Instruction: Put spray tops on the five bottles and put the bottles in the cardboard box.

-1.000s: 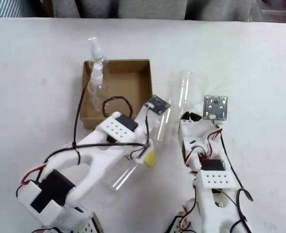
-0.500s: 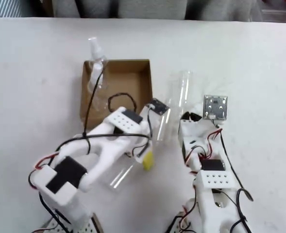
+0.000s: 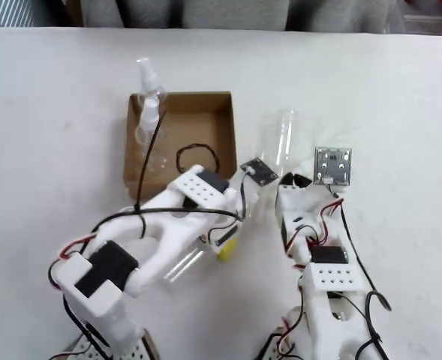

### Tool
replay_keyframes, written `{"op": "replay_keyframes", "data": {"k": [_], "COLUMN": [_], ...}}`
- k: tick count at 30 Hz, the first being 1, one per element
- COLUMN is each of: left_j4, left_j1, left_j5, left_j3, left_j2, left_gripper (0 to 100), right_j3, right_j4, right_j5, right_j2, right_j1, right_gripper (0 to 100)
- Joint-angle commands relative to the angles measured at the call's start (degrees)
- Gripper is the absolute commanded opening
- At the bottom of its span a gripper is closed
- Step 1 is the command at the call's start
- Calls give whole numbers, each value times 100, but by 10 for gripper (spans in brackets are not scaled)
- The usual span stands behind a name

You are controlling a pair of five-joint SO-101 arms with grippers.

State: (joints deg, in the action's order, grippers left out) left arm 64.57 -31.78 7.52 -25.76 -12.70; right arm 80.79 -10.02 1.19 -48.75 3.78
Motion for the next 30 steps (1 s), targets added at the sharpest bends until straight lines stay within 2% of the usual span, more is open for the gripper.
{"op": "replay_keyframes", "data": {"k": [1, 8, 13, 16, 22, 26, 30], "left_j4": [193, 413, 0, -255, -299, -378, -818], "left_j1": [4, 40, 84, 347, 1402, 1947, 2501], "left_j5": [149, 167, 167, 167, 167, 167, 185], "left_j3": [79, 35, -941, -1547, -2145, -2479, -3059], "left_j2": [-57, 233, 1420, 2246, 3345, 3644, 3802], "left_gripper": [26, 26, 27, 31, 31, 31, 32], "right_j3": [-53, -53, -88, -132, -1204, -1793, -2338], "right_j4": [84, 66, 66, -75, -2070, -2941, -3697], "right_j5": [-44, -53, -334, -343, -308, -369, -914], "right_j2": [-75, -75, -92, -119, -75, -75, -66], "right_j1": [-40, -119, -470, -646, -1059, -1077, -1262], "right_gripper": [21, 21, 21, 21, 21, 21, 22]}}
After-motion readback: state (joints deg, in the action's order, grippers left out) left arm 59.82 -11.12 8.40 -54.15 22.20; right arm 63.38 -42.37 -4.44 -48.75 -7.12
